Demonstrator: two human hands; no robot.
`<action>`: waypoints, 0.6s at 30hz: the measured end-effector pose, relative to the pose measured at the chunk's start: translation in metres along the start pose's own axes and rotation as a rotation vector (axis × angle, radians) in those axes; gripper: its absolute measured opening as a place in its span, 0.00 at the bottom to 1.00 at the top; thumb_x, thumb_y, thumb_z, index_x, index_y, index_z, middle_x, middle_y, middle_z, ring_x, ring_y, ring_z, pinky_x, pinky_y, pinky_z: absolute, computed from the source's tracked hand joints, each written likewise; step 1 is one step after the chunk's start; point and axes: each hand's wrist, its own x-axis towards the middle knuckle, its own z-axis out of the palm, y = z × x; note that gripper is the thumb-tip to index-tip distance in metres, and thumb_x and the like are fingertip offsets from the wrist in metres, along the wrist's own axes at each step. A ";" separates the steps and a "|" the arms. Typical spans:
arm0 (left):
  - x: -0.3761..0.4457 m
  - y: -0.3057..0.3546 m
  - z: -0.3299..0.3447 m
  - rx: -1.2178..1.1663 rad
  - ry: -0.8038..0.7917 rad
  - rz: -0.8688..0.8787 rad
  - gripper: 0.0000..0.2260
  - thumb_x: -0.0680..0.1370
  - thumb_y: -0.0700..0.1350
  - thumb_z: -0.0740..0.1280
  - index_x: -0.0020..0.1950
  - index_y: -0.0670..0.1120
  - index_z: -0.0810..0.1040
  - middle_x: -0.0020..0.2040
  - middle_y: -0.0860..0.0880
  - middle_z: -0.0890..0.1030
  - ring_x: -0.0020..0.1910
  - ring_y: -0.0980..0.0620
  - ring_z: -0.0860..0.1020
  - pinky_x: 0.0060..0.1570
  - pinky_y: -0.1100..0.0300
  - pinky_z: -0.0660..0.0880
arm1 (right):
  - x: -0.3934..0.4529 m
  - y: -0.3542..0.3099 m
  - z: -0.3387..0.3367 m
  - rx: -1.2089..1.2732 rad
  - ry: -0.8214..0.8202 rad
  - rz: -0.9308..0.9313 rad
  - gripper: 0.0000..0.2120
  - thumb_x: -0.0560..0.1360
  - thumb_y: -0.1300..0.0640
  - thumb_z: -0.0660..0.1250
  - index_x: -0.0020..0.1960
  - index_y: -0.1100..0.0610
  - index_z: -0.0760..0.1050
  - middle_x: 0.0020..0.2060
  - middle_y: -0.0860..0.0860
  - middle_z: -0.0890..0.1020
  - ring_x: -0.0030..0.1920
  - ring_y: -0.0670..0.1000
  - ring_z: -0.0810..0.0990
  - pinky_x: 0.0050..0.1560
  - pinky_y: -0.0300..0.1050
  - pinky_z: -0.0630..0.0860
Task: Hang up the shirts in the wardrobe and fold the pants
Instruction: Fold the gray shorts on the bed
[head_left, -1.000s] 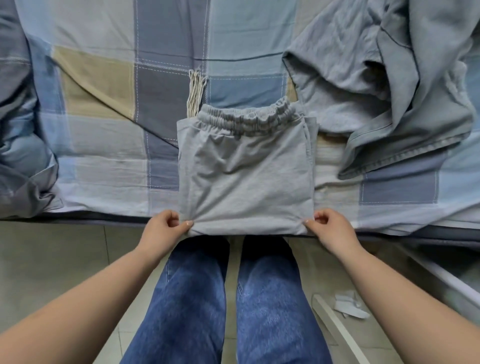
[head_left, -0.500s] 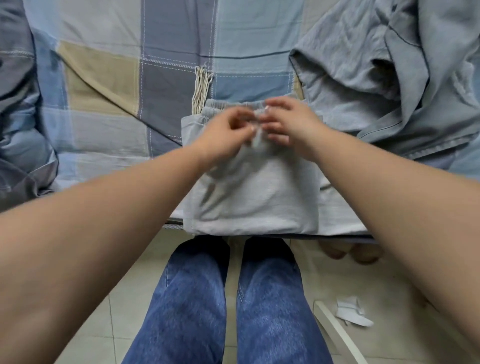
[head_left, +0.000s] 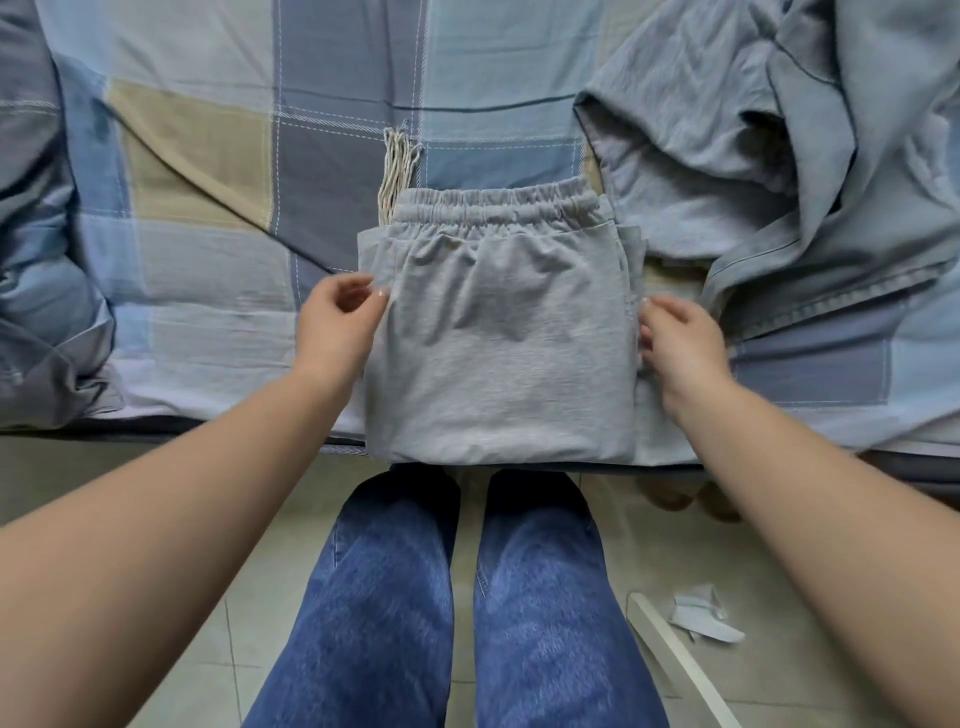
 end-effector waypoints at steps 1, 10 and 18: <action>-0.004 -0.009 -0.004 0.012 -0.009 -0.039 0.17 0.76 0.47 0.70 0.62 0.43 0.74 0.55 0.48 0.77 0.54 0.54 0.76 0.55 0.62 0.72 | -0.001 0.010 -0.004 -0.041 -0.002 0.012 0.17 0.76 0.53 0.66 0.62 0.58 0.74 0.56 0.54 0.80 0.57 0.52 0.79 0.62 0.51 0.74; 0.006 -0.025 0.004 -0.039 -0.390 -0.254 0.22 0.70 0.53 0.75 0.61 0.46 0.78 0.56 0.50 0.82 0.55 0.50 0.81 0.59 0.51 0.75 | 0.001 0.012 0.015 -0.075 -0.265 0.035 0.18 0.70 0.49 0.73 0.57 0.54 0.77 0.50 0.49 0.82 0.49 0.50 0.81 0.52 0.46 0.77; -0.001 0.004 -0.011 -0.148 -0.429 -0.172 0.23 0.64 0.60 0.76 0.53 0.49 0.82 0.50 0.53 0.85 0.50 0.54 0.83 0.46 0.59 0.78 | -0.024 -0.008 -0.008 0.062 -0.314 -0.083 0.05 0.73 0.53 0.71 0.48 0.53 0.79 0.46 0.51 0.85 0.49 0.53 0.83 0.51 0.48 0.79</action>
